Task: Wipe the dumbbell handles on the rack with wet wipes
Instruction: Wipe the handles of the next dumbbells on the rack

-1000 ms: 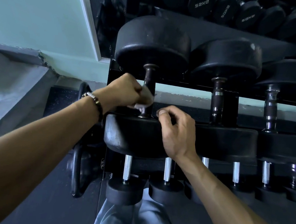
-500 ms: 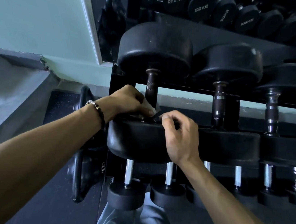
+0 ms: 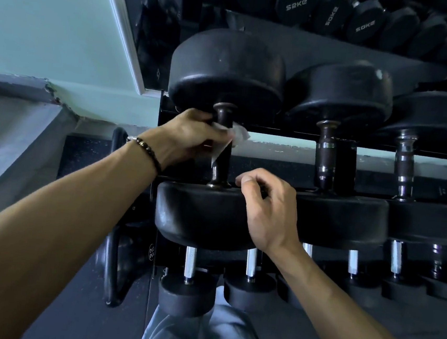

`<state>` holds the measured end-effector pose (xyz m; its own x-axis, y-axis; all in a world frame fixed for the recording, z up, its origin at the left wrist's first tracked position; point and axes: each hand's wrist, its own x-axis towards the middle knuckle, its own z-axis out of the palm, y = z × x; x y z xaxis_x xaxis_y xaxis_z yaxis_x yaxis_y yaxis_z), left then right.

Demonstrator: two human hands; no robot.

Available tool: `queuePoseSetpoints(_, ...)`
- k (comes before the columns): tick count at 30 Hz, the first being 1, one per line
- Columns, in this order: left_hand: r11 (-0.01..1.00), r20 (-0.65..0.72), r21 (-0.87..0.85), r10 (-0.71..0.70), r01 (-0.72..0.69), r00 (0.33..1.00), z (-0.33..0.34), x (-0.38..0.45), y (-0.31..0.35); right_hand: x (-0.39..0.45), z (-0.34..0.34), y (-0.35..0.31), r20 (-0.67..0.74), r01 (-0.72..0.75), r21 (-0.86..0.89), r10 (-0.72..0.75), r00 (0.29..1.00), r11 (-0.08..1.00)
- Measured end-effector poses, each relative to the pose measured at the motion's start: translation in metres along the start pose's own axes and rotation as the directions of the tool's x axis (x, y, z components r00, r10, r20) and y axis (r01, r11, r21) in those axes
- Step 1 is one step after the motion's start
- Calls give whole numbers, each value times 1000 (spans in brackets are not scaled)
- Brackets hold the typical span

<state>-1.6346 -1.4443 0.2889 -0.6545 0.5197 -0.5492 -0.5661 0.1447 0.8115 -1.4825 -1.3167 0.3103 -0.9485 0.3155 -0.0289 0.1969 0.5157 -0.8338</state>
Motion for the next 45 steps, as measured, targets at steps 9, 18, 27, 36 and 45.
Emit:
queuePoseSetpoints(9, 998, 95, -59, -10, 15, 995, 0, -8, -16, 1, 1, 4, -24, -2, 8, 2, 1000, 1000)
queuePoseSetpoints(18, 992, 66, 10, -125, 125, 990, -1, -11, -22, 1, 1, 4, -28, -14, 18, 14, 1000, 1000)
queuePoseSetpoints(27, 990, -59, 70, -115, 119, 992, 4, -15, -1, 2, -1, 4, 6, -22, 18, 22, 1000, 1000)
queuePoseSetpoints(36, 900, -148, 433, 18, 48, 989, -13, -59, -11, 1, -3, -2, 19, -9, 20, 8, 1000, 1000)
queuePoseSetpoints(45, 972, -356, 196, 195, -131, 914, -16, -179, -12, -6, -1, -24, 35, 342, -235, -343, 939, 910)
